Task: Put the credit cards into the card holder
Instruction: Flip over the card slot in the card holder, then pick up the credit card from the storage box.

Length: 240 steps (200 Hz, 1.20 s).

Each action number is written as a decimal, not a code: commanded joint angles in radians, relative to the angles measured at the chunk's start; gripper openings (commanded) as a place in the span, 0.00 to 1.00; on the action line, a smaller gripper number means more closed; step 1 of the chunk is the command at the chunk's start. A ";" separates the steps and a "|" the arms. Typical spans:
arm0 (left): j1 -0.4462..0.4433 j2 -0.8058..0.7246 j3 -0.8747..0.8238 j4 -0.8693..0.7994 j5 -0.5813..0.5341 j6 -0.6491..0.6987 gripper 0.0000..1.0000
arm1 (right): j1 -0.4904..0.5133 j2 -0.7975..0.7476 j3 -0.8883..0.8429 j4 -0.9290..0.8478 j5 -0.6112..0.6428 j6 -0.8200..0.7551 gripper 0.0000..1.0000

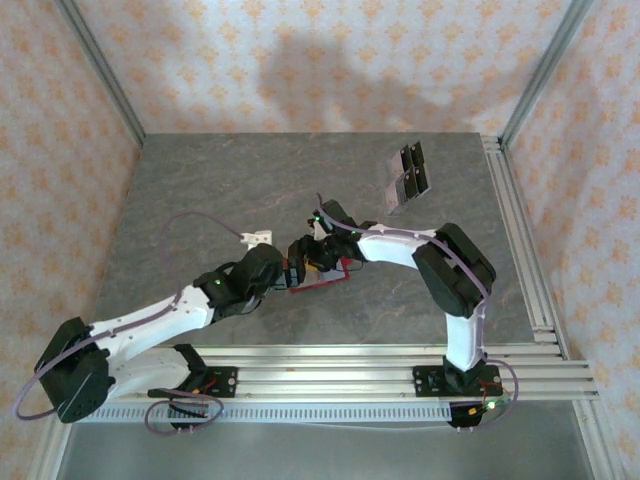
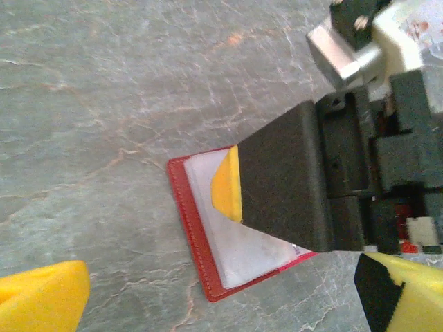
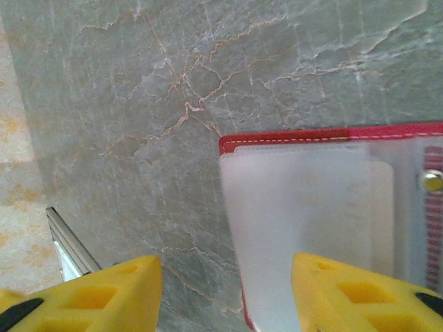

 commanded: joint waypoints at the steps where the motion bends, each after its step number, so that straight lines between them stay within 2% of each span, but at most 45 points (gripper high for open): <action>1: -0.003 -0.043 -0.018 -0.091 -0.110 -0.040 1.00 | 0.009 0.064 0.035 0.003 -0.014 0.022 0.52; 37: -0.003 -0.048 -0.012 -0.120 -0.136 -0.057 1.00 | 0.012 0.113 0.047 -0.018 0.004 0.044 0.52; 76: 0.012 0.001 0.021 -0.140 -0.139 -0.055 1.00 | -0.001 0.040 0.067 -0.048 -0.005 0.026 0.52; 120: 0.107 0.082 0.079 -0.128 -0.060 -0.023 1.00 | -0.125 -0.104 0.187 -0.226 0.054 -0.075 0.52; 150: 0.177 0.187 0.167 -0.158 0.016 0.039 1.00 | -0.250 -0.120 0.328 -0.466 0.193 -0.219 0.51; 180: 0.216 0.306 0.268 -0.197 0.069 0.104 1.00 | -0.337 -0.047 0.517 -0.689 0.395 -0.374 0.48; 212: 0.249 0.400 0.353 -0.226 0.101 0.137 1.00 | -0.368 0.110 0.735 -0.895 0.600 -0.511 0.37; 240: 0.254 0.444 0.398 -0.249 0.109 0.150 1.00 | -0.376 0.216 0.841 -0.968 0.741 -0.571 0.30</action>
